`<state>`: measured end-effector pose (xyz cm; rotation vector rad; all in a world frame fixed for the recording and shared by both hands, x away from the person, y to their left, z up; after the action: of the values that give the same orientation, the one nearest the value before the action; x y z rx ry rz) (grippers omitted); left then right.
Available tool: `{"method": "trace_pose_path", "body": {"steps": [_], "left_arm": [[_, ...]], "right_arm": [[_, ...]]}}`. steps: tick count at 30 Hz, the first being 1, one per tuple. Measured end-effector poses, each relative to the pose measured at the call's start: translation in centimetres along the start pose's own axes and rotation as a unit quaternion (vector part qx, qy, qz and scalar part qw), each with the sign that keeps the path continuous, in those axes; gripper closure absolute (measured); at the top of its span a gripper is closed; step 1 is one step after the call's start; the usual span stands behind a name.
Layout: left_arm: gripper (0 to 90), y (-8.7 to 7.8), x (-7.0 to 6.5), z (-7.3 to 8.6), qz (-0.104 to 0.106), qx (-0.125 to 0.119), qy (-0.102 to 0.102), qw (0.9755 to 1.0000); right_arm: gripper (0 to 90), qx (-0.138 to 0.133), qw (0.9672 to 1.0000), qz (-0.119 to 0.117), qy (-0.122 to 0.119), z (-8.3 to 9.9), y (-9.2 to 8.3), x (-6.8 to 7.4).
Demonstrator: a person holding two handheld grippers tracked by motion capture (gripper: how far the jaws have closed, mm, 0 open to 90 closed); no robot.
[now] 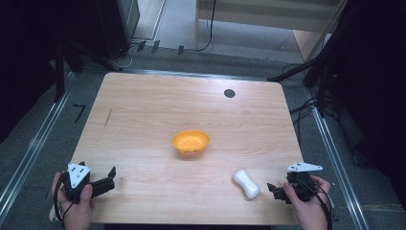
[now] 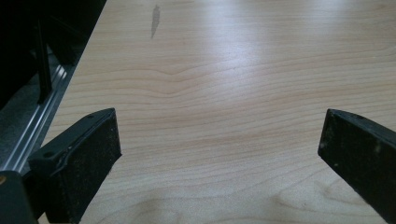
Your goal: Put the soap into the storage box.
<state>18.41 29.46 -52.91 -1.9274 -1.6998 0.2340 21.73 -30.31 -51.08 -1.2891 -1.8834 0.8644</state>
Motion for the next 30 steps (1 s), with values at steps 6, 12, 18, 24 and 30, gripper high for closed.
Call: {"method": "trace_pose_path", "body": {"steps": [6,12,18,24,30], "left_arm": [[0.0,0.0,0.0,0.0,0.002,0.0,0.001,1.0],[0.0,0.1,0.0,0.0,0.002,0.001,0.002,1.0],[0.0,0.0,-0.1,0.0,0.003,0.002,0.005,1.0],[0.0,0.0,-0.1,0.0,0.003,0.004,0.009,0.9999],[0.0,0.0,-0.1,-0.1,0.003,0.004,0.01,0.9999]], "right_arm": [[14.1,0.005,0.9999,-0.009,-0.007,-0.8,0.4,1.7],[19.2,-0.011,0.9997,-0.024,-0.001,-1.2,0.2,2.7],[19.3,-0.006,0.9994,-0.034,-0.006,-1.4,0.1,3.7],[23.6,0.008,0.9988,-0.043,-0.02,-1.4,0.4,4.7],[27.1,0.023,0.998,-0.052,-0.027,-1.5,0.7,5.6]]}}
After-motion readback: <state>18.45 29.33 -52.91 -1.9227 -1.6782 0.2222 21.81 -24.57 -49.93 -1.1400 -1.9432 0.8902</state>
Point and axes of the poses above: each handheld gripper's, and its own axes: y roughly forward along the jaws, z roughly out of its underside, x roughly to its left, the point moved 1 cm from there along y, roughly forward along the jaws, and after that the axes turned 12 degrees about y, right-handed, at the moved point
